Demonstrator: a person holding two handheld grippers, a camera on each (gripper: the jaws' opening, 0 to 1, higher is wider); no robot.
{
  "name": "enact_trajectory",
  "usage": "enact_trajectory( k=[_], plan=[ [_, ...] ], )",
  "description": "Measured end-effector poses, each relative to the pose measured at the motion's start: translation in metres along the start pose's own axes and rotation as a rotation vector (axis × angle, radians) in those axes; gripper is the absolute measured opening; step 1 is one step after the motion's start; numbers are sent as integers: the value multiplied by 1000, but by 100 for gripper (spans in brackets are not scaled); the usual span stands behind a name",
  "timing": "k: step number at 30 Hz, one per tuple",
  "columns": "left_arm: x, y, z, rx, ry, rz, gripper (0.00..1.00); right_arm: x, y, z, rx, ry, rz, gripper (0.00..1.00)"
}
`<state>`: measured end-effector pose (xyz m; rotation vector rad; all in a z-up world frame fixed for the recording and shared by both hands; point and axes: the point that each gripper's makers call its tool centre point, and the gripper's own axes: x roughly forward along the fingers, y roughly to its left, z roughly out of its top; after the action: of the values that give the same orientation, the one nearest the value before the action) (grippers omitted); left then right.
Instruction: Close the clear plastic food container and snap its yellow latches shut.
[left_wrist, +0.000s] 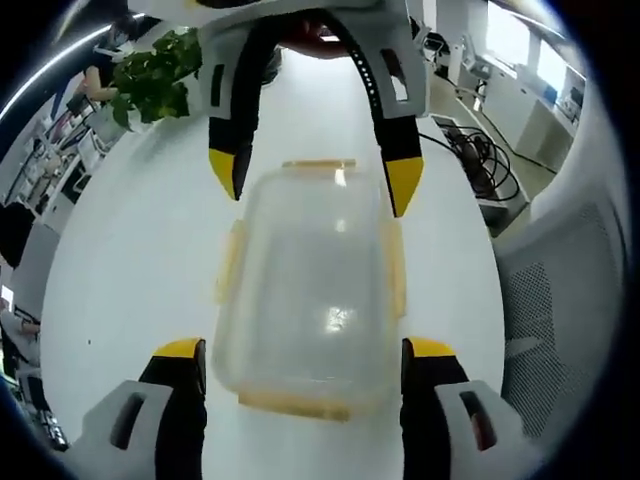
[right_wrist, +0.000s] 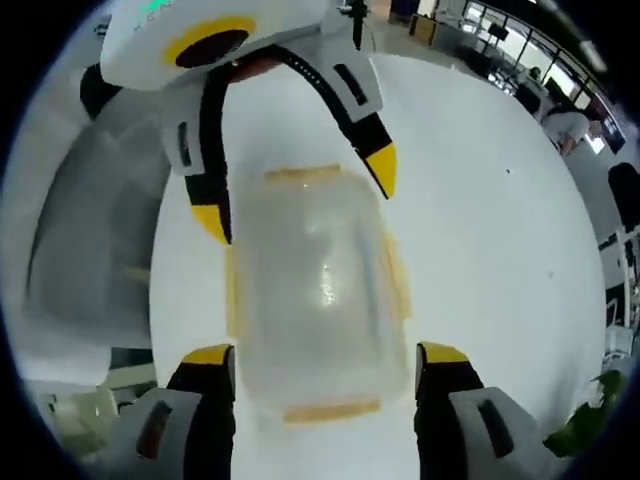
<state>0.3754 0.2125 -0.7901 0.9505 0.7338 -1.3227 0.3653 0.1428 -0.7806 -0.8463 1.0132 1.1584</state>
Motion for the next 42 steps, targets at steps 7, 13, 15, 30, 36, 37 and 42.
enact_trajectory(
  k=[7, 13, 15, 30, 36, 37, 42],
  plan=[
    [7, 0, -4, 15, 14, -13, 81, 10, 1, -6, -54, 33, -15, 76],
    [9, -1, -6, 37, 30, -17, 82, 14, 2, -6, -67, 32, -19, 76],
    [9, -1, -7, 39, 33, -14, 82, 14, 1, -6, -69, 32, -18, 76],
    [7, 0, -8, 41, 20, -18, 82, 13, 2, -5, -56, 32, -16, 75],
    [4, -1, -15, 44, 17, -20, 82, 17, 5, 4, -53, 32, -17, 75],
    [3, -1, -17, 42, 17, -20, 82, 17, 5, 5, -53, 33, -17, 75],
    [-2, -2, -28, 34, 16, -18, 82, 21, 8, 15, -57, 38, -14, 75]
  ],
)
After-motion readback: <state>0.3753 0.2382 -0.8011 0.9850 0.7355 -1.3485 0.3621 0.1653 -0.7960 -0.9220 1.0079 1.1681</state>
